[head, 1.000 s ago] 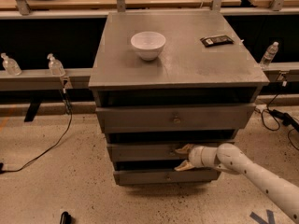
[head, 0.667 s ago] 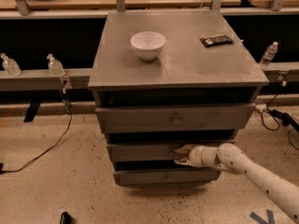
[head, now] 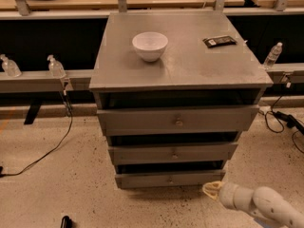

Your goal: Close middle drawer

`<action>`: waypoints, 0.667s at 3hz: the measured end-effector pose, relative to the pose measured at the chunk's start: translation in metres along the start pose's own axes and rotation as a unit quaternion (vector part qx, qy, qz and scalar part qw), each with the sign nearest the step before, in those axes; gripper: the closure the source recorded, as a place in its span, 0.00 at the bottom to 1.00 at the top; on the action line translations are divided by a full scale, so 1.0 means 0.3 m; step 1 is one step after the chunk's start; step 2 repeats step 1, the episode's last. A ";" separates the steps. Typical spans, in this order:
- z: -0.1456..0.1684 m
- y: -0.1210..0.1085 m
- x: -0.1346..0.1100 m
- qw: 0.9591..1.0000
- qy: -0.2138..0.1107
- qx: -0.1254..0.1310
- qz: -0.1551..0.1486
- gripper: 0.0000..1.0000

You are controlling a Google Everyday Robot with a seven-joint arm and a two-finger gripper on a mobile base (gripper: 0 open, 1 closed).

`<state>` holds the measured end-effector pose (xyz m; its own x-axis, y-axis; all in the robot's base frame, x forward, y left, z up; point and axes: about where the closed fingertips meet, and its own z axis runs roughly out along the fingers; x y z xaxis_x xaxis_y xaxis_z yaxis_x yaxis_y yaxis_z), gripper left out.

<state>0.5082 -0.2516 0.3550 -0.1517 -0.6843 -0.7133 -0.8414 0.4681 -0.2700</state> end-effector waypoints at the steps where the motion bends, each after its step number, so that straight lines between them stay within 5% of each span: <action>1: -0.197 0.131 0.225 0.990 0.033 0.016 0.137 0.81; 2: -0.197 0.131 0.225 0.990 0.033 0.016 0.137 0.81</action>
Offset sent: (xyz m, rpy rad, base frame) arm 0.0000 0.0000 0.0000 0.0000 0.0000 0.0000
